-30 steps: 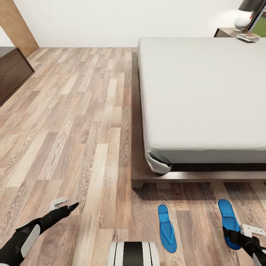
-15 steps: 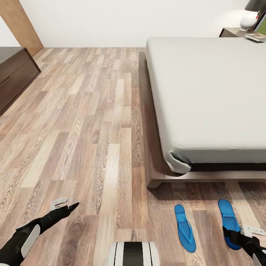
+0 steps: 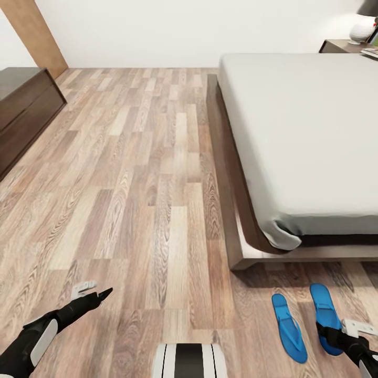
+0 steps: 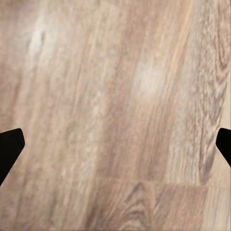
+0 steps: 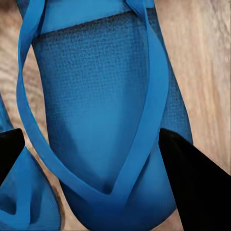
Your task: In the bedroom, move the book from the bed onto either nightstand, and place the two sandals side by side next to the bed.
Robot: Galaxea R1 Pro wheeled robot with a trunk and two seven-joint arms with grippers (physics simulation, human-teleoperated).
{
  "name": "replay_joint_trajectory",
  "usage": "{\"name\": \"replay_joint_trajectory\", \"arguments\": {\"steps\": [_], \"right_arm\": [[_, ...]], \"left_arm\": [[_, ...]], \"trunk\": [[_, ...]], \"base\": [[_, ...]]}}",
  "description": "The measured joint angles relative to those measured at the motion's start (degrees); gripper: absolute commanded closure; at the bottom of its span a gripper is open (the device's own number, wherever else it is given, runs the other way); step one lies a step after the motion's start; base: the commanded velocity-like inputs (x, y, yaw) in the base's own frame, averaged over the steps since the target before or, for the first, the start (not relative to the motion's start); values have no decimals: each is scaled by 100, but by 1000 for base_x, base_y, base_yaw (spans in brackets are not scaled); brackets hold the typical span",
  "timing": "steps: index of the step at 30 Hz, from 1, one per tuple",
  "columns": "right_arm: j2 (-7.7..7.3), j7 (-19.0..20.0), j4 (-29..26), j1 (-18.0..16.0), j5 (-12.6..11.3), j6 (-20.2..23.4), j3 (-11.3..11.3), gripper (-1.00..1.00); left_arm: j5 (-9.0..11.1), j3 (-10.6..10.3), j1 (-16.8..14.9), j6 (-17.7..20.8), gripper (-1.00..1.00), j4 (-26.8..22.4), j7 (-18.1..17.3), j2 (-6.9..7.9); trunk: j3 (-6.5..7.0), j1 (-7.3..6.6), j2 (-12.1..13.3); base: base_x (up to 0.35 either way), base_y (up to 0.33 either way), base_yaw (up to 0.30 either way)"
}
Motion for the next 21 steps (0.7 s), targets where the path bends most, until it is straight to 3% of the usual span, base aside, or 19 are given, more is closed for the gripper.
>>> {"name": "replay_joint_trajectory", "arguments": {"steps": [14,21], "right_arm": [[-1,1,-4,0,-2,0,-1,100],[-1,0,-6,0,0,0,-1,100]], "left_arm": [[5,4,0,-3,-100,2,1,-2],[3,5,0,-3,-100,1,1,-2]], "trunk": [[-22,4,-1],[-177,23,-10]], "base": [[12,16,0],[0,0,0]]}}
